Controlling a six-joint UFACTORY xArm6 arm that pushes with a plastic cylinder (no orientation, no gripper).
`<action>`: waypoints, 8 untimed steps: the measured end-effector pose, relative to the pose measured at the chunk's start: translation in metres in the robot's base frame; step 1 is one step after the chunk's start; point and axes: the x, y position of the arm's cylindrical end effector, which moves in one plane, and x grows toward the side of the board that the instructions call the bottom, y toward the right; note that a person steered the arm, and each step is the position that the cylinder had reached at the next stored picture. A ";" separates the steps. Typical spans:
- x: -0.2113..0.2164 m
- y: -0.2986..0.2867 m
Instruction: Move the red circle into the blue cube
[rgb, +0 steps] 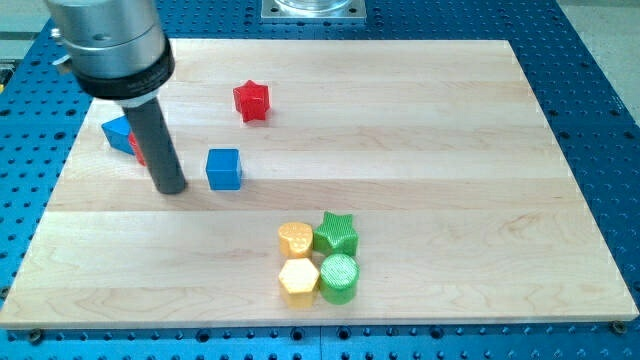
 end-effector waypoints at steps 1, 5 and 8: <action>0.023 -0.024; -0.105 -0.093; -0.128 -0.098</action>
